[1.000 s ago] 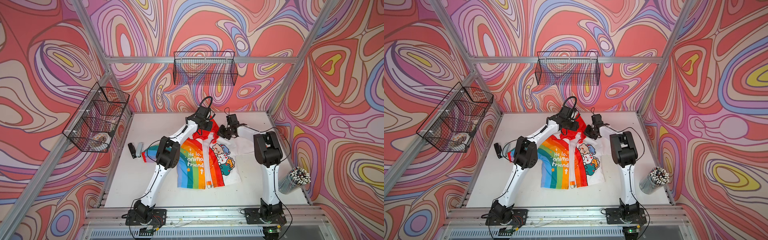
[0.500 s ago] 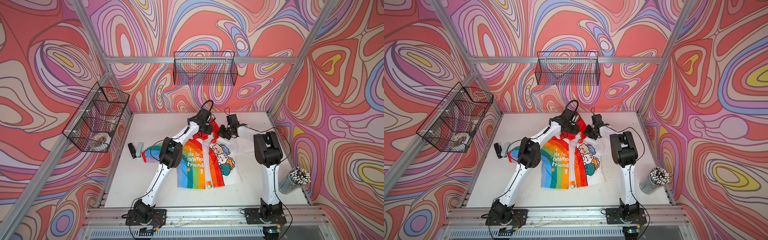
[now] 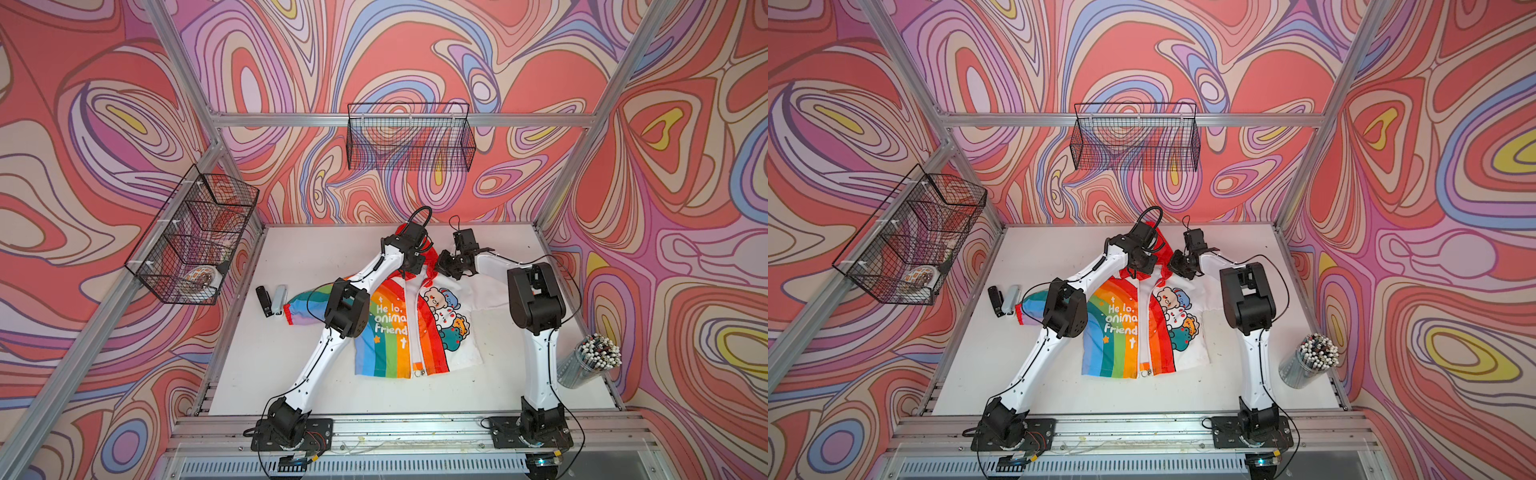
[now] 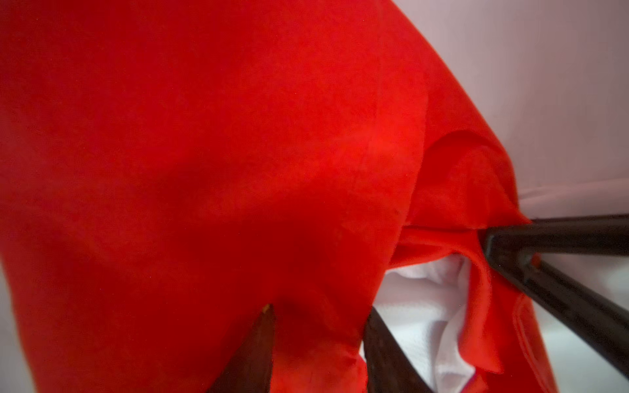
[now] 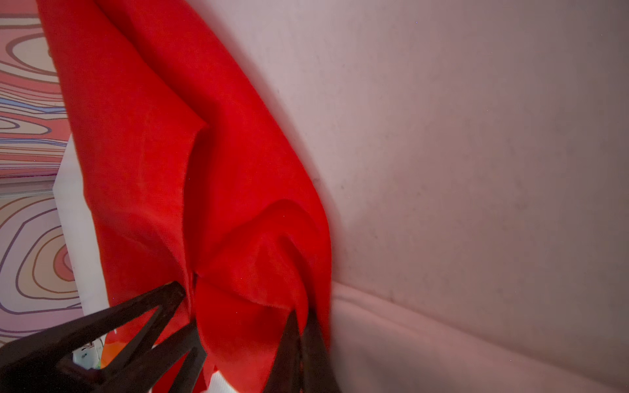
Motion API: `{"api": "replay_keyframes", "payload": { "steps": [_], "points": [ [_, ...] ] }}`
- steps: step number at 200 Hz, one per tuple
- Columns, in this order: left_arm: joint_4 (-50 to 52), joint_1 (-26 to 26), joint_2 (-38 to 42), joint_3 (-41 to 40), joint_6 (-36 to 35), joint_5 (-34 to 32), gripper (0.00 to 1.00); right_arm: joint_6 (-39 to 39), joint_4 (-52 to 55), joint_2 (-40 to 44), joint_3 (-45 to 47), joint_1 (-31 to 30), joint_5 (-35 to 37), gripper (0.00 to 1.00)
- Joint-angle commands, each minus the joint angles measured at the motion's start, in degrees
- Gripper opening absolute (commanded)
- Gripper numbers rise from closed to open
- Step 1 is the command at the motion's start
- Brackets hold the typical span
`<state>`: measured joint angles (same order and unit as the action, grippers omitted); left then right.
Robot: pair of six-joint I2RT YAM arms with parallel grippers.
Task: Unzip the jacket
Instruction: Smooth out the jacket at the center of the board.
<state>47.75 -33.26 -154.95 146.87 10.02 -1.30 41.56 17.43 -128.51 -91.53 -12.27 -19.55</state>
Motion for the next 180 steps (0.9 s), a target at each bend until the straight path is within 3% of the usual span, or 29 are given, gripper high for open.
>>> {"api": "replay_keyframes", "payload": {
  "steps": [1,121,180],
  "points": [
    [4.4,-0.3,-2.6,1.8,-0.8,-4.7,0.36,0.2,0.4,-1.2,1.2,0.3,-0.4,0.00],
    [3.5,-0.3,1.0,2.0,-1.3,-6.7,0.00,0.3,0.2,-0.4,2.3,0.7,0.1,0.00],
    [2.1,0.6,8.8,-1.4,-2.1,-12.9,0.00,0.1,0.3,-0.3,2.4,0.8,0.5,0.00]
  ]
}}
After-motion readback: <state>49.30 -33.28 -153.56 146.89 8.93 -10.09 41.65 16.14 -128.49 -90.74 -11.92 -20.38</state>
